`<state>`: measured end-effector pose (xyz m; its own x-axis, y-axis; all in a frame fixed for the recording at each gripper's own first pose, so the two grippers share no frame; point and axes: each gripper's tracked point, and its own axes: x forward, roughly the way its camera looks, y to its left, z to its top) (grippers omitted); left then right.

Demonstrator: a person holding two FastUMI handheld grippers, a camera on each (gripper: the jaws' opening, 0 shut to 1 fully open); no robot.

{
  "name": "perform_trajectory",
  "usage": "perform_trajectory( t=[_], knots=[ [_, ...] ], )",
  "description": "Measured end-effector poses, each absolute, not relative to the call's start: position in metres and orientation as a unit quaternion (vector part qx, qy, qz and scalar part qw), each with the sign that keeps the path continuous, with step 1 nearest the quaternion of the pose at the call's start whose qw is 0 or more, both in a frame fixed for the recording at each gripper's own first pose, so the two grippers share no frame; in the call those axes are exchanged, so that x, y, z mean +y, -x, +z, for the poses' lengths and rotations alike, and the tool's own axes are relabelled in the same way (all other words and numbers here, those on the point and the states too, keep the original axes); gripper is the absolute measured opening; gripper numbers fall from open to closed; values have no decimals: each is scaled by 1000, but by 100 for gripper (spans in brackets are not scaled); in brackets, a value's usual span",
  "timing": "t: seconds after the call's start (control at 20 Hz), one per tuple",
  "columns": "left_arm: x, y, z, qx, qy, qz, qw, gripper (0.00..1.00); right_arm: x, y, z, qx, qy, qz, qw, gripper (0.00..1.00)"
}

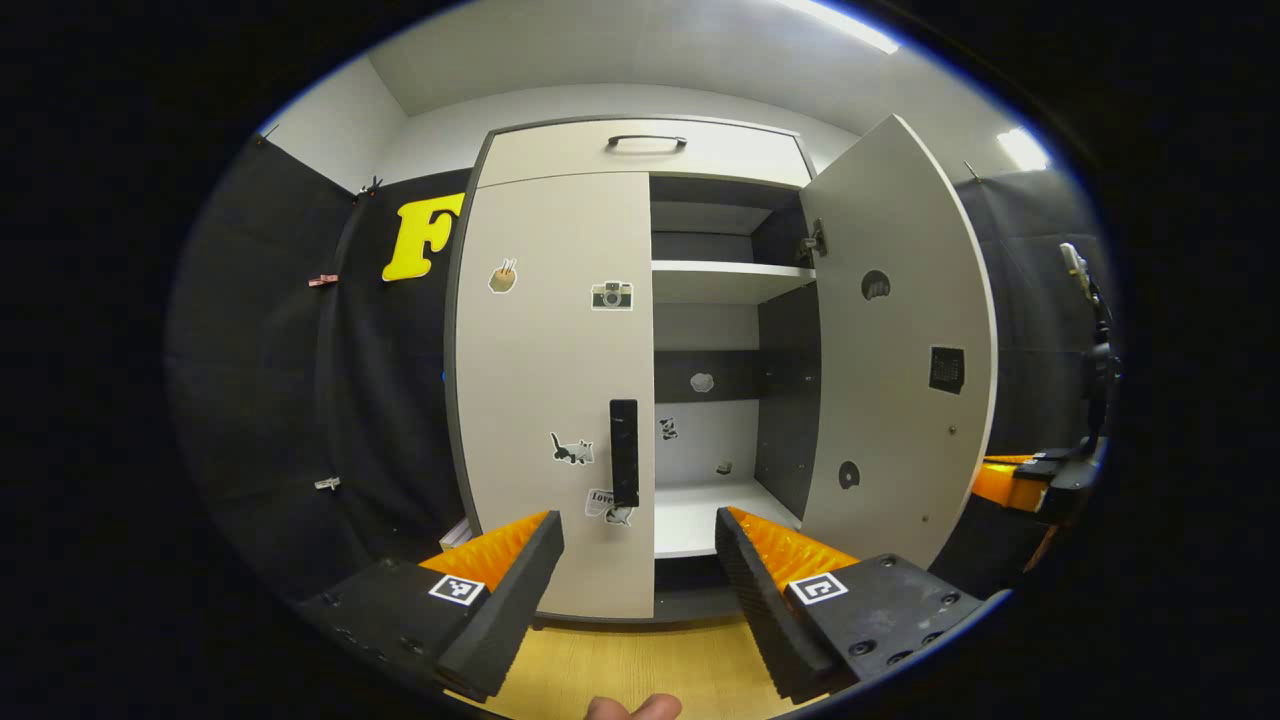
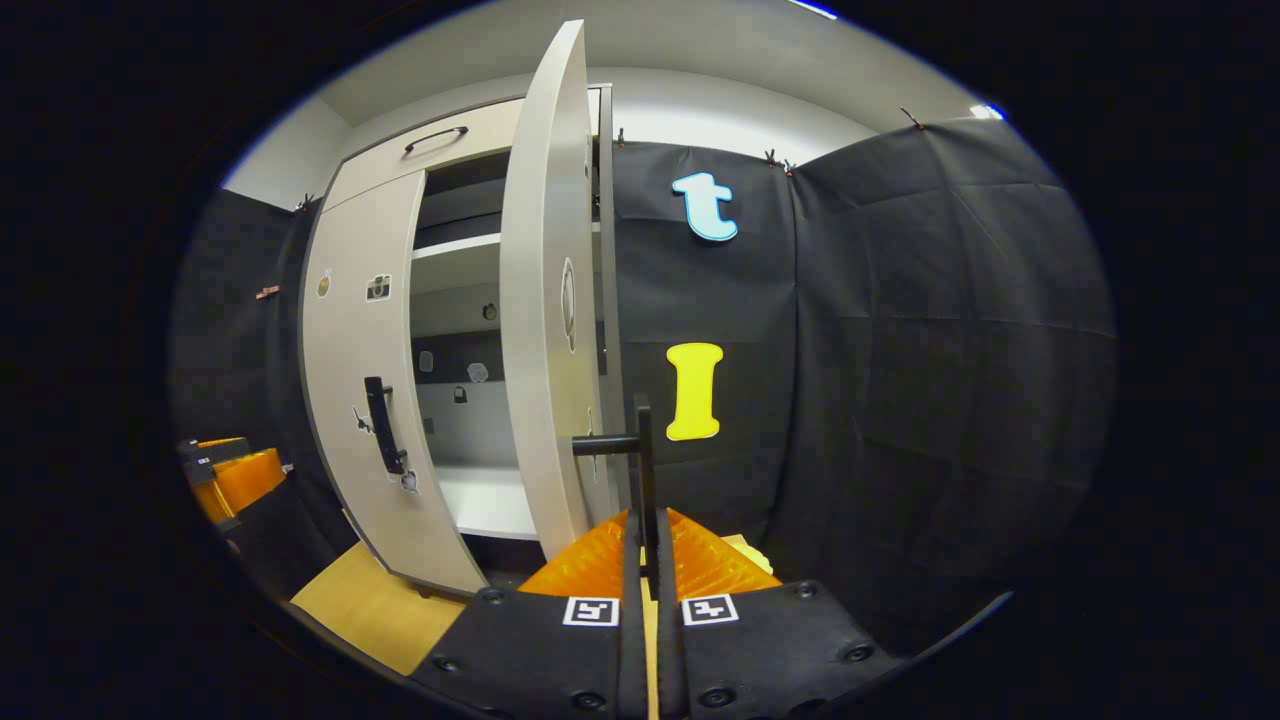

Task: Open the right door of the double-door shoe cabinet with the right hand, and open the left door with the left hand.

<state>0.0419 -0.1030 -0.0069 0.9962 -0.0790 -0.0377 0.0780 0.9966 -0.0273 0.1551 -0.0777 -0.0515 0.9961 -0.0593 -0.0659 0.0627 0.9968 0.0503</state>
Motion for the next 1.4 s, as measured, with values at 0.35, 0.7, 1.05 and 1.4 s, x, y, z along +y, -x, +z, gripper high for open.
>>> perform_trajectory(
  t=[0.35, 0.7, 1.05, 1.4],
  knots=[
    [-101, -105, -12, 21, 9, -42, 999, 95, -83, -144, -31, 0, -33, -36, 999, 45],
    [-97, -177, -24, 25, 7, -35, 999, 90, -89, -132, -20, -19, -41, -37, 998, 92],
    [-91, -228, -23, 1, -11, -10, 1000, 78, -81, -136, -12, -32, -41, -14, 999, 92],
    [-87, -259, -37, 14, -1, 1, 1000, 63, -84, -134, -4, -42, -52, 2, 998, 92]
  ],
)
